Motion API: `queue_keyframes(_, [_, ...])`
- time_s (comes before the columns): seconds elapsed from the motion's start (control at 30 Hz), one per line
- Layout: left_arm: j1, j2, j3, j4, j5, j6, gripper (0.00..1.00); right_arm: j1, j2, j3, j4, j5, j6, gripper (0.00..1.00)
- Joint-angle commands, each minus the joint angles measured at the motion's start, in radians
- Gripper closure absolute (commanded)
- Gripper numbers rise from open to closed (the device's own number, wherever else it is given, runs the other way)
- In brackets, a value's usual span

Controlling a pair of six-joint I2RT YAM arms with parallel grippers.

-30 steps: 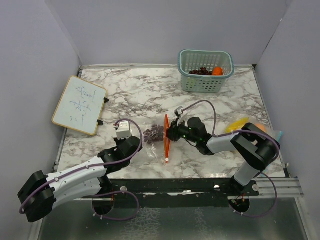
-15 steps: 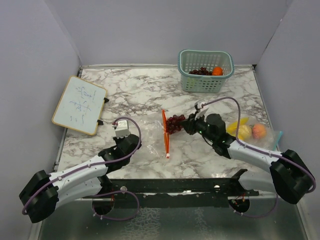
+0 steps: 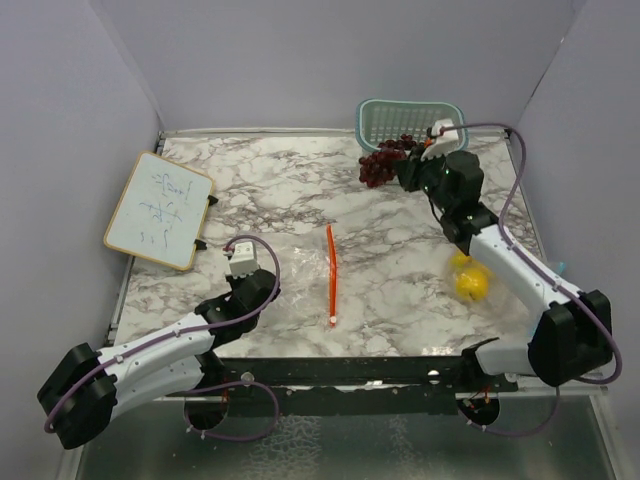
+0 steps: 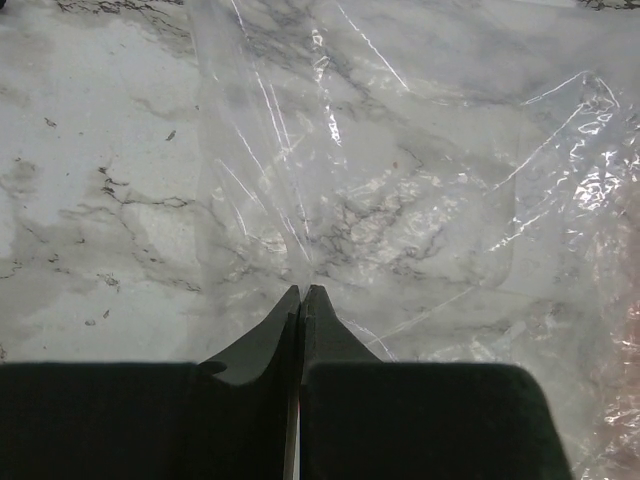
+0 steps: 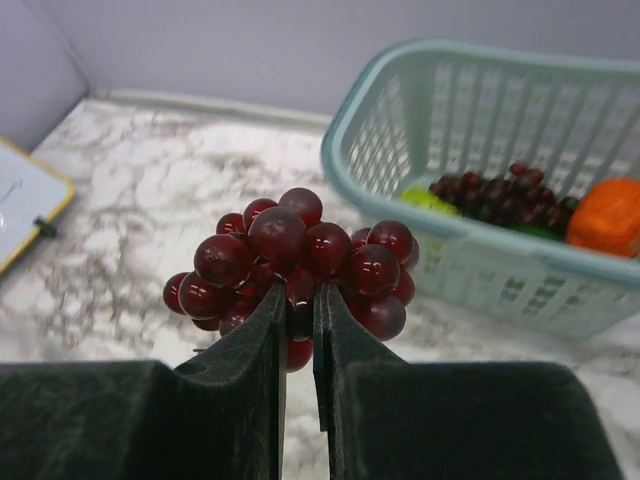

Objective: Open the zip-top bag and remove the fake food
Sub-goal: Place the fake fruit in the bin.

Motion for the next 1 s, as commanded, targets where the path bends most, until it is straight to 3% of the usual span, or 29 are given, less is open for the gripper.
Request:
queue_keyframes(0.0, [0.009, -0.015, -0.018, 0.027, 0.041, 0.003, 1.00, -0.090, 0.125, 0.230, -0.047, -0.053, -0.024, 0.98])
queue_keyframes(0.33, [0.014, -0.028, -0.010, 0.015, 0.055, 0.001, 1.00, -0.222, 0.476, 0.641, -0.153, -0.052, -0.021, 0.98])
queue_keyframes(0.53, [0.023, 0.020, 0.024, 0.038, 0.082, 0.032, 1.00, -0.226, 0.573, 0.677, -0.172, -0.049, -0.031, 0.96])
queue_keyframes(0.6, [0.028, 0.064, 0.055, 0.046, 0.085, 0.047, 1.00, -0.226, 0.590, 0.688, -0.180, -0.061, -0.040, 0.86])
queue_keyframes(0.77, [0.049, 0.168, 0.119, 0.135, 0.124, 0.100, 1.00, -0.226, 0.564, 0.664, -0.161, -0.117, -0.067, 0.49])
queue_keyframes(0.83, [0.076, 0.223, 0.149, 0.172, 0.138, 0.124, 1.00, -0.226, 0.525, 0.627, -0.134, -0.126, -0.069, 0.43])
queue_keyframes(0.97, [0.154, 0.334, 0.218, 0.224, 0.155, 0.167, 1.00, -0.226, 0.401, 0.513, -0.073, -0.138, -0.069, 0.42])
